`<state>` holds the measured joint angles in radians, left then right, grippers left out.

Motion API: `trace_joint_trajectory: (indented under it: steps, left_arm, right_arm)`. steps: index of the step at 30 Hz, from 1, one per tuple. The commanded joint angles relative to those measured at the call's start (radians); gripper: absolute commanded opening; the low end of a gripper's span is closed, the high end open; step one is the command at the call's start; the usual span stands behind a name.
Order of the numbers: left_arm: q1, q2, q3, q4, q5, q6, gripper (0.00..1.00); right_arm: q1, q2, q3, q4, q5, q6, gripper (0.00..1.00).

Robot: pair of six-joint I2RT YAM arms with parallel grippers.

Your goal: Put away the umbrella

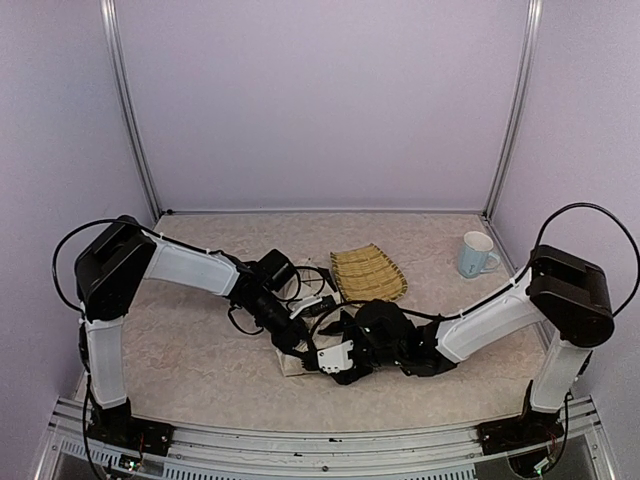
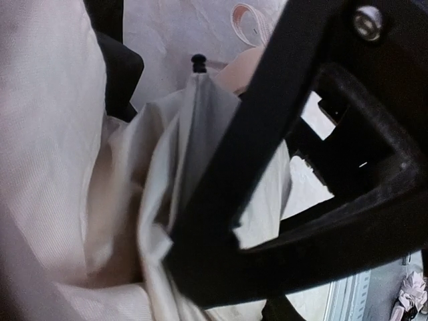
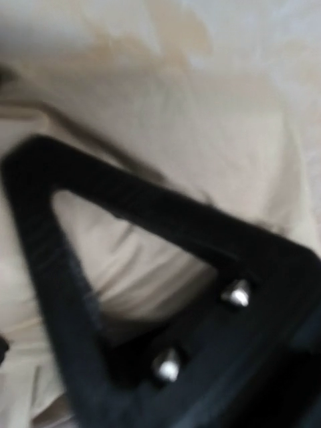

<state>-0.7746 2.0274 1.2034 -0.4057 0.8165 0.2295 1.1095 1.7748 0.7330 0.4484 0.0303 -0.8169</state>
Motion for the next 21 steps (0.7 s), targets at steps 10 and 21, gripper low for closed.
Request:
trace_joint_trajectory:
  steps: [10,21]
  left_arm:
    - [-0.017,0.086,-0.022,-0.181,0.098,0.059,0.30]
    - [0.046,-0.073,-0.084,0.096,0.014,-0.063,0.61]
  right_arm:
    - [-0.090,0.119,0.100,-0.190,-0.070,0.087,0.69]
    - [-0.106,0.119,0.105,-0.344,-0.111,0.186,0.37]
